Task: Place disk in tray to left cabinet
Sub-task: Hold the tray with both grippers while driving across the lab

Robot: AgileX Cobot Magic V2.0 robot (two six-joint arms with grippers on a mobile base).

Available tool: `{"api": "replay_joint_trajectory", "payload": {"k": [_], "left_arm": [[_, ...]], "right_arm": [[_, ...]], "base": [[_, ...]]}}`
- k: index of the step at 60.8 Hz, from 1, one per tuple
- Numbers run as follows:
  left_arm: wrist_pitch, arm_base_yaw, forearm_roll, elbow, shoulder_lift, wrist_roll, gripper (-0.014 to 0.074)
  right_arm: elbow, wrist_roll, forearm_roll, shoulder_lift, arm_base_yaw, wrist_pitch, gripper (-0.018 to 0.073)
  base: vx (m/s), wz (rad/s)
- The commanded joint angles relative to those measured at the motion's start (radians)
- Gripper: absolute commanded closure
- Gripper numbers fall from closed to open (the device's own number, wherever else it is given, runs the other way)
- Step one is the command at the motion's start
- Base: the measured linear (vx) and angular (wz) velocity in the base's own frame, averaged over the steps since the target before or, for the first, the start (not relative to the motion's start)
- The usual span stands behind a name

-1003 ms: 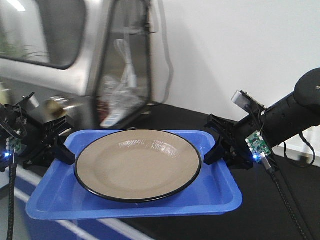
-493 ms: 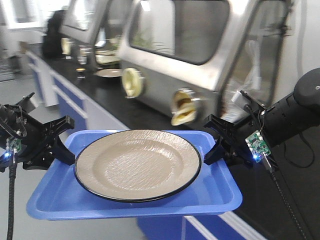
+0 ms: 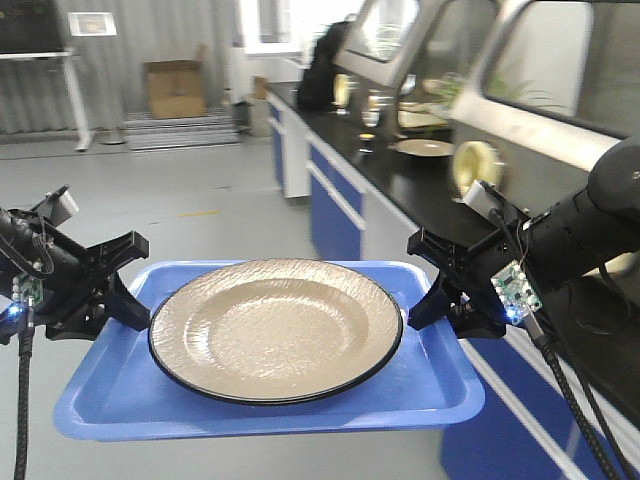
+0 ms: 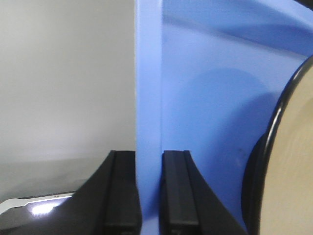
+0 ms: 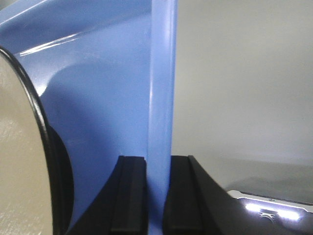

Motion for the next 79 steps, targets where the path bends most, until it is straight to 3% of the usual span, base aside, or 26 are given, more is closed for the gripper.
{"api": "replay_joint_trajectory", "payload": {"k": [1, 34, 79], "left_arm": [[0.032, -0.042, -0.239, -0.033, -0.058, -0.013, 0.0596], [0.032, -0.042, -0.239, -0.033, -0.058, -0.013, 0.0596], [0.032, -0.042, -0.24, -0.033, -0.058, -0.013, 0.0596]], "right_arm": [[-0.043, -0.002, 0.245, -0.049, 0.031, -0.043, 0.0561], [-0.043, -0.002, 0.245, -0.049, 0.031, -0.042, 0.0561], [-0.043, -0.002, 0.245, -0.049, 0.031, -0.042, 0.0561]], "base": [[0.05, 0.64], [0.16, 0.42], [0.4, 0.09]]}}
